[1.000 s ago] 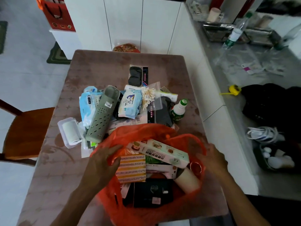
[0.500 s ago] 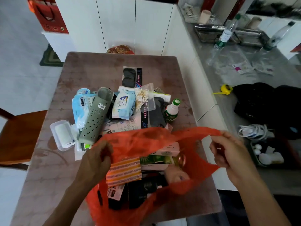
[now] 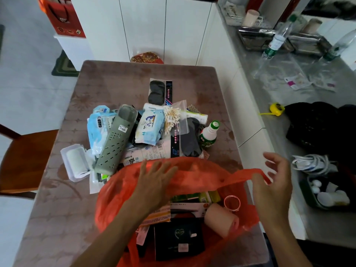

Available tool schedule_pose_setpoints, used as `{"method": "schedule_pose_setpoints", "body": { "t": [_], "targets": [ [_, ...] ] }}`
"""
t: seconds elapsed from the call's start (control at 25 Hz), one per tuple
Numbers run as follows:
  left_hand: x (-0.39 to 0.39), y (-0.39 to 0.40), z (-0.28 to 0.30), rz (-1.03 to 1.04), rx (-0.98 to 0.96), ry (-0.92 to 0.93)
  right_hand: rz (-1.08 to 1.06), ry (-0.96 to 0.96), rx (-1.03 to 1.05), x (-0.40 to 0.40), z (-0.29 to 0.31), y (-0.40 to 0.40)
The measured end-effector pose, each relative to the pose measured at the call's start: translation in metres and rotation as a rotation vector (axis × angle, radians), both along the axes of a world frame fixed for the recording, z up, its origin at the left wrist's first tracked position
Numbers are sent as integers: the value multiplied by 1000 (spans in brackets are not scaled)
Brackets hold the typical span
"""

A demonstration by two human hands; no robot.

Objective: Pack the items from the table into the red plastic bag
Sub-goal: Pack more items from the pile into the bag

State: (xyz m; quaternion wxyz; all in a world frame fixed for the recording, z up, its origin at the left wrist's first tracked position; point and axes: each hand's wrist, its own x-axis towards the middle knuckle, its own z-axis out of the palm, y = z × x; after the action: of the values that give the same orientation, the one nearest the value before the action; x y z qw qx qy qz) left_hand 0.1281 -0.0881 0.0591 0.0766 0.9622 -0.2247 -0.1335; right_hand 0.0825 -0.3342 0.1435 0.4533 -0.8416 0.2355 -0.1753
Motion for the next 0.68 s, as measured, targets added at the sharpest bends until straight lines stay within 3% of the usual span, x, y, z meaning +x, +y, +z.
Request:
{"method": "schedule_pose_setpoints", "body": {
  "t": [0.08,0.2,0.28,0.36,0.44,0.52,0.6,0.68],
  "targets": [
    [-5,15,-5,89,-155,-96,179,10,-45,33,-6,26],
    [-17,35,-5,120,-279,-170,363,421,-49,108,-65,61],
    [-25,43,-2,92,-321,-208,269,663,-42,144,-119,67],
    [-32,50,-1,49,-392,-198,133,735,24,158,-159,65],
    [-36,57,-1,-13,-476,-168,60,694,72,157,-175,62],
    [-35,62,0,-87,-525,-140,69,565,-17,152,-162,61],
    [-28,64,-2,-137,-513,-137,116,340,-5,137,-124,58],
    [-18,62,-9,-81,-456,-179,102,59,143,106,-71,49]
  ]
}}
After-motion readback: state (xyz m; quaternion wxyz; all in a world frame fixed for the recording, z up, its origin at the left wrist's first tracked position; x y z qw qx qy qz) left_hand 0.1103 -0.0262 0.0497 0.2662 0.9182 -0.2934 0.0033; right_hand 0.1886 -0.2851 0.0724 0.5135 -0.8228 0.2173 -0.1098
